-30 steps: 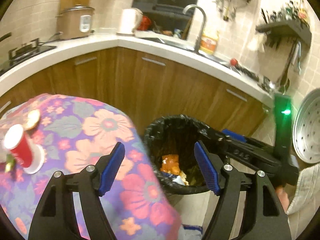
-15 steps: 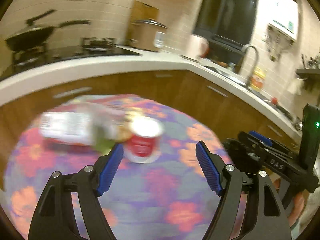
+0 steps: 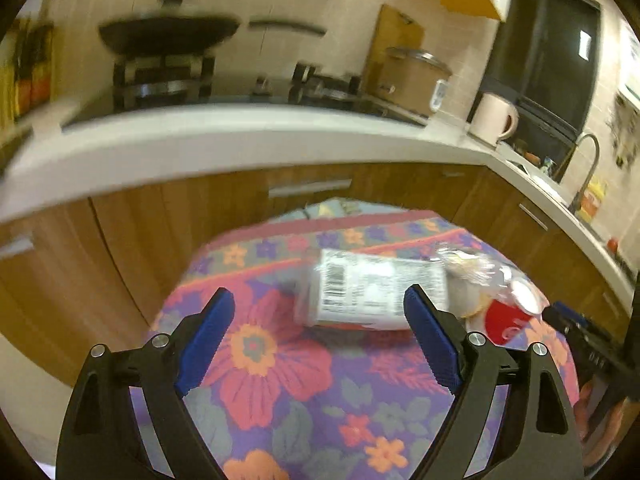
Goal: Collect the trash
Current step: 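Move both tools back toward the clear bottle and red paper cup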
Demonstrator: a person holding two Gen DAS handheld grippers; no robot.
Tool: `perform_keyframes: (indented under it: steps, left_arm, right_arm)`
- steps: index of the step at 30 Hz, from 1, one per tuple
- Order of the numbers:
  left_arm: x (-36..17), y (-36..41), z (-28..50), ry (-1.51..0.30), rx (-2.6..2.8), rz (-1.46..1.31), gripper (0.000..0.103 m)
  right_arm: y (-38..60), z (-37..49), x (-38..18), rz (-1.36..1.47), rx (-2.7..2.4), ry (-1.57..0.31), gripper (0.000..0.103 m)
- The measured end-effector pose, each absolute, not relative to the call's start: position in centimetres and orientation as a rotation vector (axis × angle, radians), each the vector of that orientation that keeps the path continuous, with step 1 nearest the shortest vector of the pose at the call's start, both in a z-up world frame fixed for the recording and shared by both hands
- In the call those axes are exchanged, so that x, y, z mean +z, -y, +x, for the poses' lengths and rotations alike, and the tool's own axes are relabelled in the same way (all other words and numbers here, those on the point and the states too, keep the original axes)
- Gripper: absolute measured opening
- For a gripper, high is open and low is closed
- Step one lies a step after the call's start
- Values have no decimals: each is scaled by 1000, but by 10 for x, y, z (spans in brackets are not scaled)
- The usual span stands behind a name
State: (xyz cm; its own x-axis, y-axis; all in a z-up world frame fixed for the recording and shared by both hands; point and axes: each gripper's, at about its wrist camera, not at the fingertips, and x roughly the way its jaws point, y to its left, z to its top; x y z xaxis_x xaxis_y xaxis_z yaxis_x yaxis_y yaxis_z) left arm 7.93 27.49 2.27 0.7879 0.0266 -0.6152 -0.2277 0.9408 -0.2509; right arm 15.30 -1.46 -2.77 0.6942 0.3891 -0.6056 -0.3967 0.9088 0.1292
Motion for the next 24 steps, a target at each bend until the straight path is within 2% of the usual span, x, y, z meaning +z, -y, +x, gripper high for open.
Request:
perform_keyframes:
  steps: [8,24]
  left_arm:
    - [-14,-266,107,-734,-60,-390,83]
    - [-1,-204,29,-769,-338,-207,87]
  right_arm:
    - [10,162,-37,-10,428,-676,51]
    - [17,157,-35,11,469,-671,56]
